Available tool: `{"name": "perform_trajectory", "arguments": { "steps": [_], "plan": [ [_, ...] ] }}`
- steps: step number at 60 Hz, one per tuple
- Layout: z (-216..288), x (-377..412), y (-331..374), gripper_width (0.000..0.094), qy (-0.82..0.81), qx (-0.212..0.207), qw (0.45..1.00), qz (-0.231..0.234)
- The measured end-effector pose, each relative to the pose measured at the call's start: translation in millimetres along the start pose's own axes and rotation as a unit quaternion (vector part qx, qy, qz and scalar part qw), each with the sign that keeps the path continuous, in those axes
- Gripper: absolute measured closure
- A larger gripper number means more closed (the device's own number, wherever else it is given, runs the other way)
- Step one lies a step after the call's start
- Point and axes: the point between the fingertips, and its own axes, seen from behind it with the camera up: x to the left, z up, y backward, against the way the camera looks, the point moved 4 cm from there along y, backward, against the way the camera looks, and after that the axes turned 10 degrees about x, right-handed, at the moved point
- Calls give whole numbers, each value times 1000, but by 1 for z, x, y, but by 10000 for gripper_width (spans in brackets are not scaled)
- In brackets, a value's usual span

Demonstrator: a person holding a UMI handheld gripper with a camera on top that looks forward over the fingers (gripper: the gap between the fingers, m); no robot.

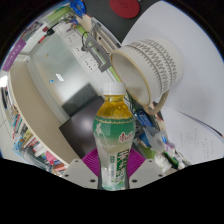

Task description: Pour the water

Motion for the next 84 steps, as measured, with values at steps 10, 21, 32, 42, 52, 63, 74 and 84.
{"name": "perform_trajectory", "arguments": {
  "steps": [10,21,32,42,52,63,74,84],
  "plan": [
    [9,12,1,631,-52,3,998,32],
    [-13,1,-1,632,84,28,994,-66],
    [-6,65,21,629,568,-14,797,-204],
    [30,128,60,628,768,-90,572,-272],
    [104,124,101,629,818,-108,462,-324],
    [182,84,122,630,820,-82,446,-350],
    [217,61,125,631,814,-69,463,-344],
    [230,40,133,573,809,-65,469,-348]
  ]
}}
